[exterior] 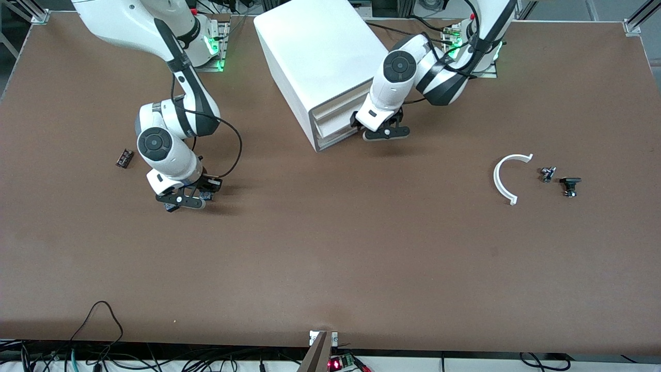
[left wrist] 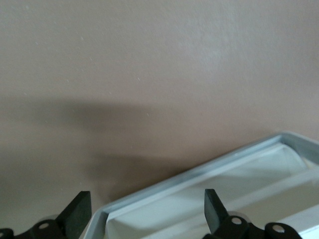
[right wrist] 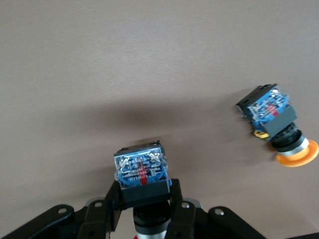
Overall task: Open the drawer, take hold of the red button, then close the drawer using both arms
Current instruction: 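Push the drawer shut with the left gripper while the right gripper lowers the button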
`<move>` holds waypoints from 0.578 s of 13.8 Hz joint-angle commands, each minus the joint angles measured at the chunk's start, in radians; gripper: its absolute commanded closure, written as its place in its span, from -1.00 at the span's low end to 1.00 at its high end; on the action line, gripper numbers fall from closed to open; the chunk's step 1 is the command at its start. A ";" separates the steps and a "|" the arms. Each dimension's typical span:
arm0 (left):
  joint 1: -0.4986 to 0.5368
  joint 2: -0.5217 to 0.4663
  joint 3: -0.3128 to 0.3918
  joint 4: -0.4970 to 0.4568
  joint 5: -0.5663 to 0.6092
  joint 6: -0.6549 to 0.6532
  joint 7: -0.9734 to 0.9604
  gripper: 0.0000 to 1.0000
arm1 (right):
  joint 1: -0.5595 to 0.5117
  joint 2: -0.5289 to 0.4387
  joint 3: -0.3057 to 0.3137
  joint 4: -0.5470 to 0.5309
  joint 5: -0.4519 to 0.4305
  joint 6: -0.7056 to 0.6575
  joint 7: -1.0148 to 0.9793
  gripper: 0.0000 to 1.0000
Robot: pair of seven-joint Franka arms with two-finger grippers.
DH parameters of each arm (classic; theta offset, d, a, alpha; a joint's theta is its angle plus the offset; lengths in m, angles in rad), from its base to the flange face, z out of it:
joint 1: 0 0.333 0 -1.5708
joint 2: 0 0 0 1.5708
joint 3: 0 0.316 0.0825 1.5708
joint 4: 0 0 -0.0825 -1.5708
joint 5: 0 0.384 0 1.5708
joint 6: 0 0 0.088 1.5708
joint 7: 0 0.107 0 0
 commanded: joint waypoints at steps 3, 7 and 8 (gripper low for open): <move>0.012 -0.036 -0.049 -0.020 -0.012 -0.017 0.004 -1.00 | 0.000 -0.046 -0.002 0.093 0.002 -0.115 0.093 -1.00; 0.110 -0.073 -0.033 0.009 0.000 -0.005 0.005 -1.00 | 0.000 -0.078 0.000 0.272 -0.004 -0.324 0.089 -1.00; 0.160 -0.087 -0.018 0.036 0.000 -0.005 0.005 -1.00 | 0.000 -0.091 0.000 0.323 -0.003 -0.379 0.087 -1.00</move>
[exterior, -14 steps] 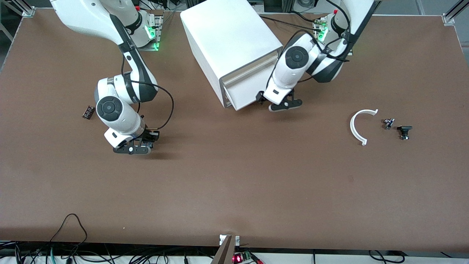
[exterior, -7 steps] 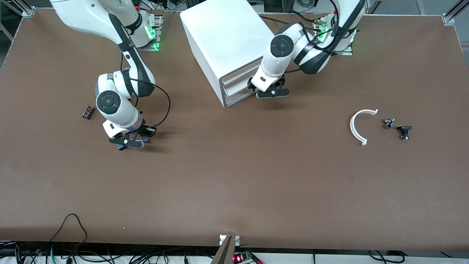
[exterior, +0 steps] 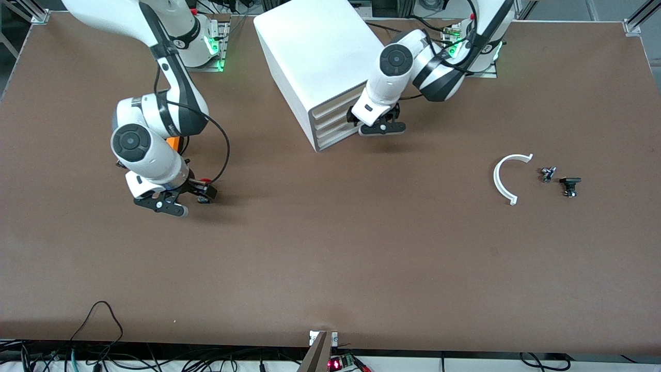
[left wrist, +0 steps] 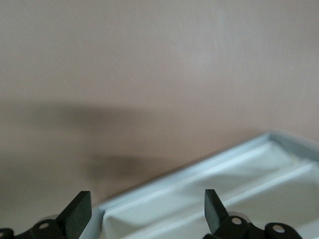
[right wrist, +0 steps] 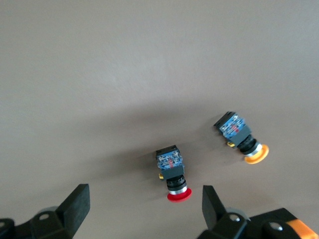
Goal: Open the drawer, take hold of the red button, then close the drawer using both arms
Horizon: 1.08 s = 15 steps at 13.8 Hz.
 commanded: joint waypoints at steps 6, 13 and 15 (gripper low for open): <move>0.200 -0.185 0.222 0.209 0.000 -0.220 0.305 -1.00 | -0.035 -0.048 -0.007 0.463 -0.006 -0.496 0.002 -1.00; 0.202 -0.302 0.479 0.432 0.000 -0.655 0.807 -1.00 | -0.286 -0.130 0.087 0.485 -0.004 -0.553 -0.315 -1.00; 0.202 -0.308 0.516 0.482 0.000 -0.735 0.872 -1.00 | -0.332 -0.147 0.076 0.477 -0.006 -0.561 -0.470 -1.00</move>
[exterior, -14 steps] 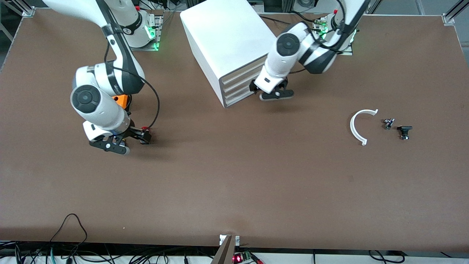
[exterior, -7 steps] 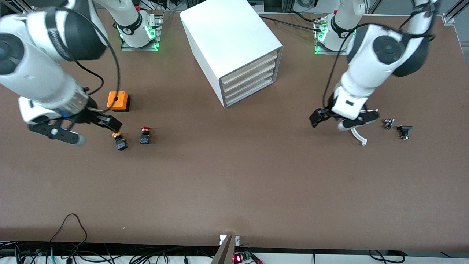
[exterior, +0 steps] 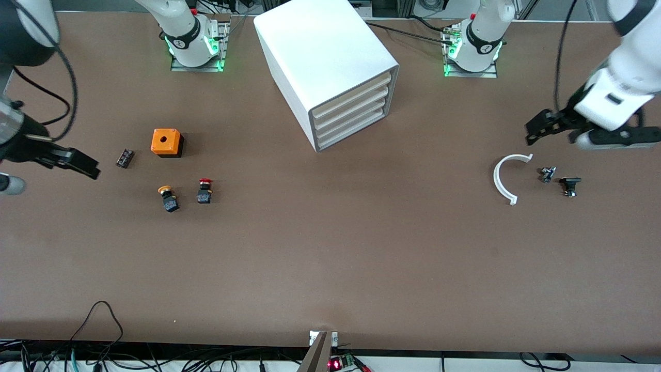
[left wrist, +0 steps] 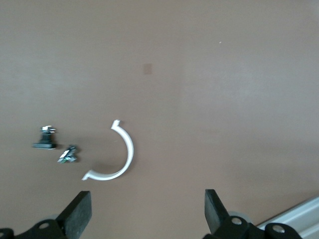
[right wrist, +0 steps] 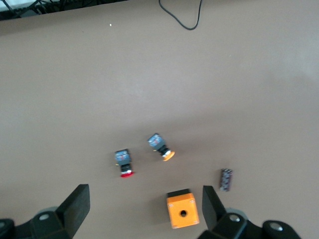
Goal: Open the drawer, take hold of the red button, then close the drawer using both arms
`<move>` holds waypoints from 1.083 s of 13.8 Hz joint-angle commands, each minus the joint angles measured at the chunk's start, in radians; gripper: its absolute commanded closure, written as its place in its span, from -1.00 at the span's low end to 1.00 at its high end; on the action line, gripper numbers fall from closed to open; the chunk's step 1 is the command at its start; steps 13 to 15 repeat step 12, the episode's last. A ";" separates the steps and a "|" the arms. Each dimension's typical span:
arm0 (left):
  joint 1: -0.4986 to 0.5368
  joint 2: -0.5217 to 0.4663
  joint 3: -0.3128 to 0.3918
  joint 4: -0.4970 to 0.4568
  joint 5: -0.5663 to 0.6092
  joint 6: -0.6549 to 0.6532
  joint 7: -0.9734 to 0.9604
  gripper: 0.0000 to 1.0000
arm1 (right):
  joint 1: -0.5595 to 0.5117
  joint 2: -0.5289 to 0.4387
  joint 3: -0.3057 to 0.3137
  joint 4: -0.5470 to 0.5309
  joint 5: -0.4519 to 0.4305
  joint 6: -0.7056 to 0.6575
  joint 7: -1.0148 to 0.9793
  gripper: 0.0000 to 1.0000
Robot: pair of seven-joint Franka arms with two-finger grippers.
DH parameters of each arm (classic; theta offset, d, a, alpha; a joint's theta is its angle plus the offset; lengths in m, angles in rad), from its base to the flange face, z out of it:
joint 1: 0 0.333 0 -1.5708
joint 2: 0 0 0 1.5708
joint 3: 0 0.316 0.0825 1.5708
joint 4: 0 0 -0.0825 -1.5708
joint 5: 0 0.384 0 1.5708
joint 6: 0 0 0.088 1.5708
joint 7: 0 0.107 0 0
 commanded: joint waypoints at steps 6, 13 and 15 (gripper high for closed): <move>-0.012 0.028 0.024 0.103 0.002 -0.142 0.073 -1.00 | -0.026 -0.135 -0.087 -0.167 0.005 -0.046 -0.239 -1.00; -0.010 0.029 0.027 0.111 -0.001 -0.137 0.076 -1.00 | -0.028 -0.152 -0.089 -0.194 0.009 -0.016 -0.230 -1.00; -0.010 0.029 0.027 0.111 -0.001 -0.137 0.076 -1.00 | -0.028 -0.152 -0.089 -0.194 0.009 -0.016 -0.230 -1.00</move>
